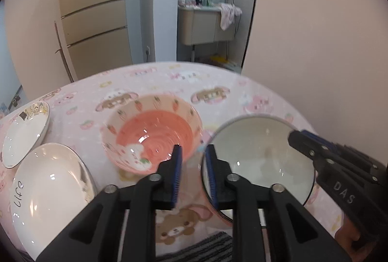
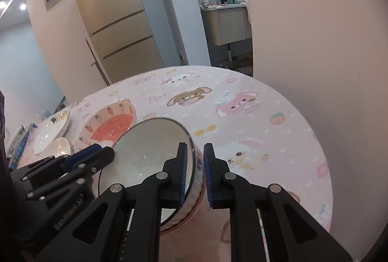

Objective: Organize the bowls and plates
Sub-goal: 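Lower the white bowl into a pink bowl and open both tools, then close both tools on the rim of the other pink bowl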

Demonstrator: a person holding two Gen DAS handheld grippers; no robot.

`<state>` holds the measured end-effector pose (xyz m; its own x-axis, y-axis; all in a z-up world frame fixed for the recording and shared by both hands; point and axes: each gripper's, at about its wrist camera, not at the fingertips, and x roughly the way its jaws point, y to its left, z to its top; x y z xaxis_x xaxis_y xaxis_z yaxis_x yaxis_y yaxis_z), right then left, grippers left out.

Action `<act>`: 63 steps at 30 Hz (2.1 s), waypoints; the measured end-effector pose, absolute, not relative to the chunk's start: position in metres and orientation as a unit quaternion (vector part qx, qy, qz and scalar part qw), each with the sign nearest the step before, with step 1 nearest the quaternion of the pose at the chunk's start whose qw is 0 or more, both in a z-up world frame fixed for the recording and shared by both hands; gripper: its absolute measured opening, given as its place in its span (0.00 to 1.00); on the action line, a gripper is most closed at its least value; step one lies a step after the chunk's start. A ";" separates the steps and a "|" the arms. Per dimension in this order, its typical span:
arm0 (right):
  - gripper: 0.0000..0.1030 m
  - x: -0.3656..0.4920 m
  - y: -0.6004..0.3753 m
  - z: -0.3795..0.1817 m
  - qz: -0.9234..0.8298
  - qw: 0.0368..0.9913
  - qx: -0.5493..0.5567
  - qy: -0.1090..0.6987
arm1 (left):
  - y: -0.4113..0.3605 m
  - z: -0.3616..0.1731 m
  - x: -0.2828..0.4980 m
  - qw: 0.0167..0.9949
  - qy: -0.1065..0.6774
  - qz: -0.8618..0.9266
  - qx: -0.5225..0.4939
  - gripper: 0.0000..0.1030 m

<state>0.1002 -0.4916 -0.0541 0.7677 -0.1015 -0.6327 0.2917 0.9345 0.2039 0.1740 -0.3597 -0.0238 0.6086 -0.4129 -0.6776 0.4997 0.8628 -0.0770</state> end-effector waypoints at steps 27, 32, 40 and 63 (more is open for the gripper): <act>0.48 0.206 -0.447 0.013 0.002 0.896 0.112 0.430 | -0.276 0.030 0.260 0.904 0.368 -0.205 -0.070 1.00; 0.48 0.238 -0.437 -0.016 0.000 0.872 0.084 0.482 | -0.281 -0.009 0.281 0.873 0.432 -0.209 -0.087 0.96; 0.25 0.269 -0.443 -0.056 0.005 0.823 0.093 0.560 | -0.272 -0.038 0.296 0.853 0.491 -0.155 -0.086 0.66; 0.07 0.289 -0.433 -0.091 -0.003 0.786 0.102 0.610 | -0.296 -0.079 0.304 0.818 0.532 -0.207 -0.074 0.09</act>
